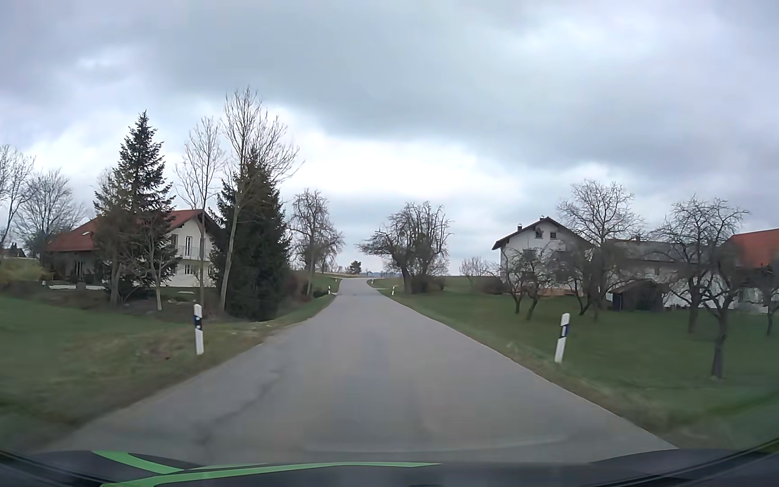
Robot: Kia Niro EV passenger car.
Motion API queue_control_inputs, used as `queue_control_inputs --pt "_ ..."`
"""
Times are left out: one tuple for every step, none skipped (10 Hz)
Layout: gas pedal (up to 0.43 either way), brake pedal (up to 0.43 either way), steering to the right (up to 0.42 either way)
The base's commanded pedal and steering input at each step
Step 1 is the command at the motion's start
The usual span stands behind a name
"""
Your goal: Follow the waypoints while adhering to traffic rules and regulations
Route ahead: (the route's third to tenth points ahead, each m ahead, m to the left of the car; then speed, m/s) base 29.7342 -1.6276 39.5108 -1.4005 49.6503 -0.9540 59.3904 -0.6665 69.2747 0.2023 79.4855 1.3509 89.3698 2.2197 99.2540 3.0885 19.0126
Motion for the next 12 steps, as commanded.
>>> queue_control_inputs --pt "0.118 0.0 -0.003" --pt "0.118 0.0 -0.005" --pt "0.118 0.0 -0.005" --pt "0.118 0.0 -0.006" --pt "0.118 0.0 -0.006" --pt "0.118 0.0 -0.006" --pt "0.118 0.0 -0.005" --pt "0.118 0.0 -0.005" --pt "0.13 0.0 -0.005" --pt "0.13 0.0 -0.005" --pt "0.13 0.0 -0.005" --pt "0.13 0.0 -0.005"
